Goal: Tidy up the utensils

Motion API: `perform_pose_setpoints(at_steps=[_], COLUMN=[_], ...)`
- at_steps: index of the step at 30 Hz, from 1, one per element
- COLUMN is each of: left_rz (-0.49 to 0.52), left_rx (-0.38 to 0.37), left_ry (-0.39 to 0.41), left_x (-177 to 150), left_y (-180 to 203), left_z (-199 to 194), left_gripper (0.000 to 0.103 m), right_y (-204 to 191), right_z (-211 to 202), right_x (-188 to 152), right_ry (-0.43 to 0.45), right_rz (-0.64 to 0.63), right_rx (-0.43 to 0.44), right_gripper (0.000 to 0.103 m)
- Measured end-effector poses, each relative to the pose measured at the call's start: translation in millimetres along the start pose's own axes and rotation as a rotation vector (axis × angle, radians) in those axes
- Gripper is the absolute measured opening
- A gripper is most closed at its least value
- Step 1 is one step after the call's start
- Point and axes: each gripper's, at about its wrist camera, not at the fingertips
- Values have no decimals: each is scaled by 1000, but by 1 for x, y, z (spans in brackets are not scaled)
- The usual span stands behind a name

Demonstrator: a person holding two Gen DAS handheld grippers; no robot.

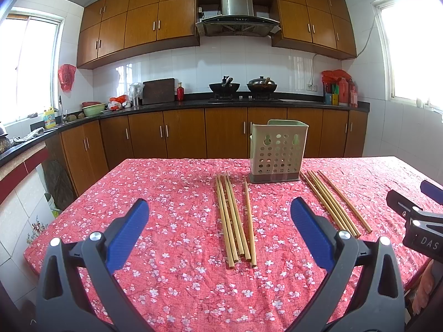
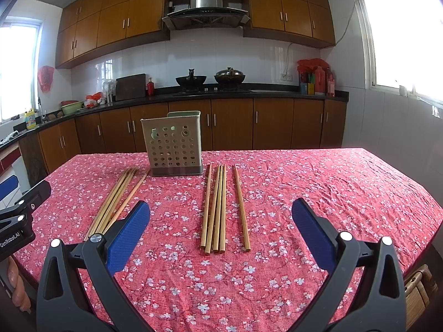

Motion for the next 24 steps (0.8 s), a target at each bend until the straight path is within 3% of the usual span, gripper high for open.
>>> perform_pose_setpoints(at_steps=[10, 20, 24], left_rz=[-1, -51, -49], left_rx=[22, 130, 179], left_ry=[-40, -206, -279], left_x=[-3, 2, 6], left_y=[-2, -29, -39], left_z=[12, 64, 93], left_gripper=[99, 99, 99], right_y=[3, 42, 57], right_z=[14, 63, 100], right_x=[-7, -9, -9], right_ry=[-42, -215, -342], right_rz=[23, 133, 148], right_rx=[11, 3, -2], right_gripper=[101, 101, 71])
Point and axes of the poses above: each gripper's, at about its wrist camera, not at the fingertips, and z roughly the way its jaws point, y to its right, x to its top, and after that the axes turned 15 degrees about -z, right-handed
